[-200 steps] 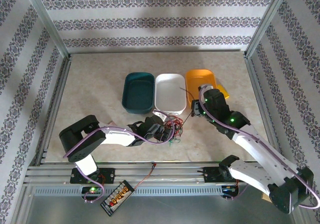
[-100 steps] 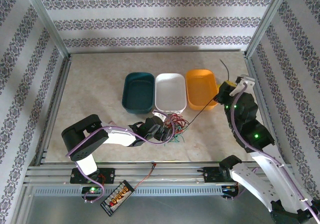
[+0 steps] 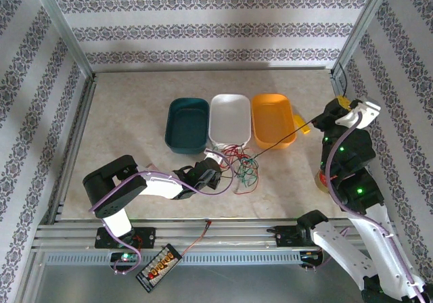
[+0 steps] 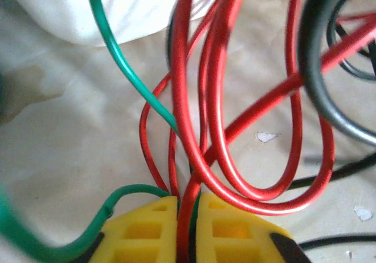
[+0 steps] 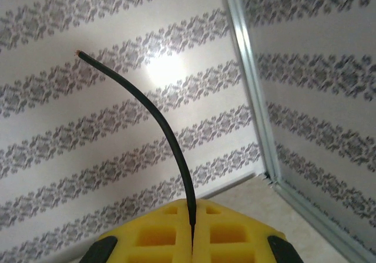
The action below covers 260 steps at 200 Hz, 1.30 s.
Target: Untangle the cables
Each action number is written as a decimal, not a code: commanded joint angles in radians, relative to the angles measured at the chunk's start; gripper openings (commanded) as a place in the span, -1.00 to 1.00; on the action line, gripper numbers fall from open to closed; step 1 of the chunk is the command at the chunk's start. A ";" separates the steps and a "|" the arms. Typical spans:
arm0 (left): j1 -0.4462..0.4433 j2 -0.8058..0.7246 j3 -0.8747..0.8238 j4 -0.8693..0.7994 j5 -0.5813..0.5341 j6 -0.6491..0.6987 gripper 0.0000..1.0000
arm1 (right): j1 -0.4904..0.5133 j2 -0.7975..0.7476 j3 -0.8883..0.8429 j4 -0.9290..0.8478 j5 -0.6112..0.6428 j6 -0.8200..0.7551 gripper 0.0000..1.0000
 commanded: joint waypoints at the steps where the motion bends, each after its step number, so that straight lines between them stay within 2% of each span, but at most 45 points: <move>1: -0.010 0.041 -0.056 -0.145 0.024 -0.017 -1.00 | -0.021 -0.018 0.038 0.068 0.064 -0.048 -1.00; 35: -0.009 0.012 -0.077 -0.145 0.009 -0.031 -1.00 | -0.041 -0.031 0.046 0.064 0.093 -0.076 -1.00; 97: -0.006 -0.086 -0.139 -0.175 -0.039 -0.085 -1.00 | -0.061 -0.018 0.059 0.056 0.247 -0.189 -1.00; 124: 0.011 -0.142 -0.179 -0.189 -0.071 -0.129 -1.00 | -0.107 0.014 0.076 0.062 0.310 -0.262 -1.00; 147: 0.034 -0.185 -0.218 -0.188 -0.083 -0.164 -1.00 | -0.172 0.028 0.083 0.059 0.304 -0.281 -1.00; 167: 0.041 -0.205 -0.235 -0.185 -0.084 -0.165 -1.00 | -0.211 0.029 0.087 0.044 0.246 -0.256 -1.00; 209: 0.040 -0.178 -0.189 -0.204 -0.050 -0.121 -1.00 | -0.216 0.085 0.167 -0.007 -0.019 -0.188 -1.00; 260: 0.040 -0.188 -0.151 -0.209 -0.069 -0.107 -1.00 | -0.215 0.308 0.369 -0.016 -0.242 -0.176 -1.00</move>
